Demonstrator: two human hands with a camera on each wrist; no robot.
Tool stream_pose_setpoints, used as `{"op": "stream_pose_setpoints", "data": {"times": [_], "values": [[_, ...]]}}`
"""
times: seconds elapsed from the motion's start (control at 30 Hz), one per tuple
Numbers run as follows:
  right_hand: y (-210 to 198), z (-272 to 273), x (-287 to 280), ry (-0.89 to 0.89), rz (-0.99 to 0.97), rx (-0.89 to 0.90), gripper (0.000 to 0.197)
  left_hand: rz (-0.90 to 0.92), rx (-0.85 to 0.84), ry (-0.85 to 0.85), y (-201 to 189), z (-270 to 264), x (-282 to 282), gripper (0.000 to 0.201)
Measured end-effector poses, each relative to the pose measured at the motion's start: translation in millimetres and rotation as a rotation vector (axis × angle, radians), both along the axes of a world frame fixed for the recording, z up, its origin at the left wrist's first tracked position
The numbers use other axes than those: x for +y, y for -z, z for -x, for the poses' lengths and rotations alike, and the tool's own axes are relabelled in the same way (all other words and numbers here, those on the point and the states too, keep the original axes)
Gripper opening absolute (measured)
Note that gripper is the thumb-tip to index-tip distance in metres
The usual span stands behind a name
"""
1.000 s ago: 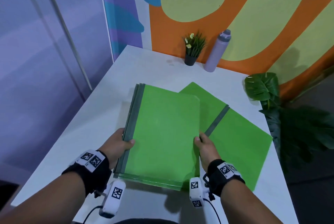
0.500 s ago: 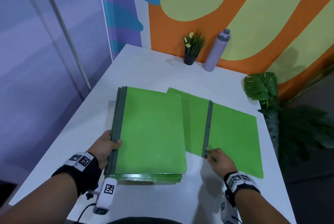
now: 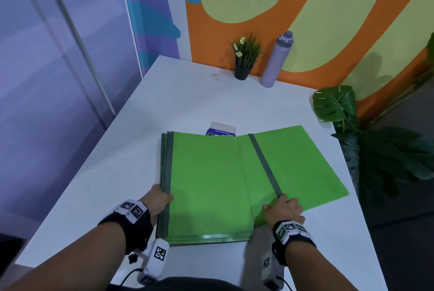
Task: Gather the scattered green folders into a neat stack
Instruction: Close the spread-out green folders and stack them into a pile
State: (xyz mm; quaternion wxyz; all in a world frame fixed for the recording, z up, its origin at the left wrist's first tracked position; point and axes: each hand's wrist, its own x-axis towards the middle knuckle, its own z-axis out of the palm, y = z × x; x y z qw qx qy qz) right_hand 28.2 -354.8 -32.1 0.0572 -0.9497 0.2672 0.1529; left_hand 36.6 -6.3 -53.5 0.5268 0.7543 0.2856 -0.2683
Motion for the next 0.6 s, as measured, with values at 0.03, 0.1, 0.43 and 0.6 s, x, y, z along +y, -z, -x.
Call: {"op": "stream_pose_setpoints", "data": {"times": [0.03, 0.1, 0.43, 0.6], "values": [[0, 1, -1, 0.016, -0.001, -0.008, 0.057, -0.008, -0.006, -0.016, 4, 0, 1, 0.063], [1, 2, -4, 0.028, -0.027, -0.024, 0.056, -0.019, -0.008, -0.038, 5, -2, 1, 0.064], [-2, 1, -15, 0.069, -0.099, 0.124, 0.061, 0.012, 0.026, -0.048, 18, 5, -15, 0.068], [-6, 3, -14, 0.088, -0.294, 0.153, 0.057, 0.031, 0.014, -0.055, 1, 9, -22, 0.063]]}}
